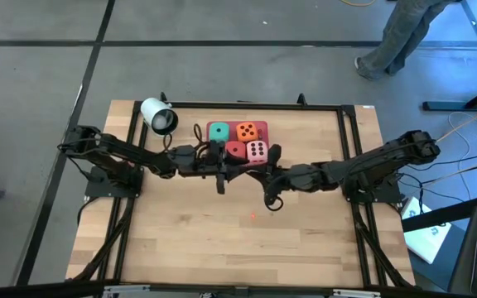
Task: Pick & Place Dice
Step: Put the small transparent dice into the pink bin
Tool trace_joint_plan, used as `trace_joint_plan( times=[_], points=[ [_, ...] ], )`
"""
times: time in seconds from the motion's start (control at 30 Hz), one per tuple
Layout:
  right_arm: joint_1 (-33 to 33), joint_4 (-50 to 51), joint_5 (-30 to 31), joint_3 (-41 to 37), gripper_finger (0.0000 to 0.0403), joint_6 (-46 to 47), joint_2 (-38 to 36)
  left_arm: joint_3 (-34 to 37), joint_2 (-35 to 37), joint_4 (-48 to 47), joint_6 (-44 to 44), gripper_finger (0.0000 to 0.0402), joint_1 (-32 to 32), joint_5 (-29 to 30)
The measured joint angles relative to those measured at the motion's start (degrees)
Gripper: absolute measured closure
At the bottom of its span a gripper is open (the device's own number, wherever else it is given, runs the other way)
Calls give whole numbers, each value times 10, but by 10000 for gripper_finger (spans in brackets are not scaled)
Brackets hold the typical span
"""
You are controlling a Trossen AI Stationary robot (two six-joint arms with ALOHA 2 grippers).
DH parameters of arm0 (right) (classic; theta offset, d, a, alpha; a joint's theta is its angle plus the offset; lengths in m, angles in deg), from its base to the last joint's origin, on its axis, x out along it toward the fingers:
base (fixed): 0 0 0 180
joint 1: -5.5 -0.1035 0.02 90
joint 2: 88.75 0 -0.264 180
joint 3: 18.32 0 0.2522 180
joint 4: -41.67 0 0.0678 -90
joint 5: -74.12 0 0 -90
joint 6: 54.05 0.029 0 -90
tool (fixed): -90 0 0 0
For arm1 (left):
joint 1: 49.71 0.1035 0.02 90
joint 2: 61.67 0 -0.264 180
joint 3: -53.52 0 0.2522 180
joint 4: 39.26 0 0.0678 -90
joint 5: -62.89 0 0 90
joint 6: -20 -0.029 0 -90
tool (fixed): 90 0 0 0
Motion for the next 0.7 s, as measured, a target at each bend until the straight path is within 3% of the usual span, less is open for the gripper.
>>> trace_joint_plan(
  times=[0.33,0.7],
  points=[
    [-5,26,30,29,346,-28,-1,0,0,-11,16,211,6,-3],
    [1,25,40,29,346,-44,-1,1,-1,-16,28,207,6,-16]
  ],
)
